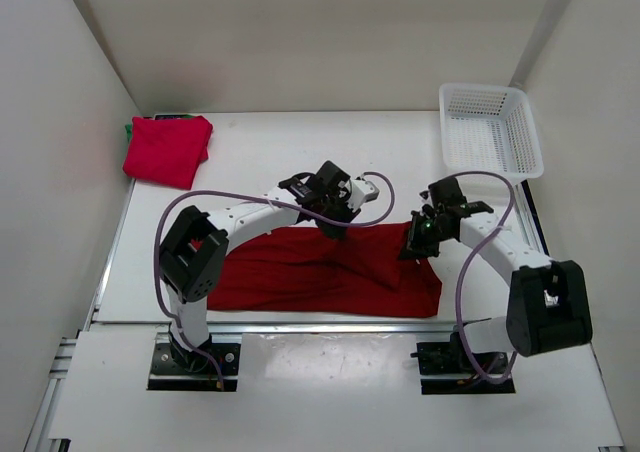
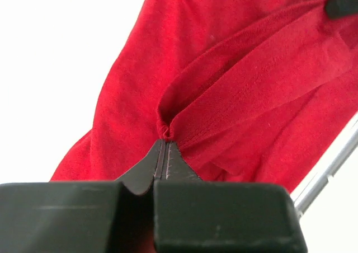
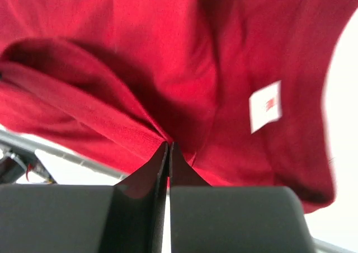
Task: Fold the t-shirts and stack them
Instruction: Fold the other side of the tshirt into a rectangle, then rotate the tshirt 90 degrees
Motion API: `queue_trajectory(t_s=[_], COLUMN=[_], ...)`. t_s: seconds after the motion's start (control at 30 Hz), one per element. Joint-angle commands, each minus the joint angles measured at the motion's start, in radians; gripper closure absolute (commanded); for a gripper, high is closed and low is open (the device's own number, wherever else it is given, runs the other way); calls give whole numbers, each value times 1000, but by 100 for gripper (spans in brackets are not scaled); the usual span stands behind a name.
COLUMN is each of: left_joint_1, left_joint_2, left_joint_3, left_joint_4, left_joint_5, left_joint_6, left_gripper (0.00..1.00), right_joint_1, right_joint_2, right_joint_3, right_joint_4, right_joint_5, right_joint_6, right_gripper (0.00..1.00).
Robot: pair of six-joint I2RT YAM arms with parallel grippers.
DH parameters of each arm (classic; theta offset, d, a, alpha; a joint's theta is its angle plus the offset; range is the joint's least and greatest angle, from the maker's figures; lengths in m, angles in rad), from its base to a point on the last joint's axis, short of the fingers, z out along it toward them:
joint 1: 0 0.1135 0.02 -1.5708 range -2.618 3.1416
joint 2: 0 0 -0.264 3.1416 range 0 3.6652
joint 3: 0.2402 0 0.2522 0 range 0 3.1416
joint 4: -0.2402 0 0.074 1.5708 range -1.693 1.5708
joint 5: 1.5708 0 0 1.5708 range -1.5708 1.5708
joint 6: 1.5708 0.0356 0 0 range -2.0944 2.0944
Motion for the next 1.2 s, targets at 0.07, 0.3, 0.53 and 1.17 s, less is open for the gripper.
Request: queue_trajectory(t_s=[0.07,0.3,0.53,1.17], left_joint_1=[1,1,6,796], left_joint_2=[-9,7,-9,-287], left_joint_3=[-17,-23,-35,-385], left_joint_4=[91,114,93,59], left_joint_5=[-65,-94,-171,-528], left_joint_6=[-58,-64,-72,220], left_gripper=[100,96,11,4], right_joint_1=[-32,-35,-56,-56], right_joint_2=[74,137,108,339], right_joint_3=[76,101,150,309], right_joint_4=[51,68,22,-33], right_joint_5=[53,79,167,442], right_joint_6=[-77,-100,-90,-36], right_gripper=[100,100,58,43])
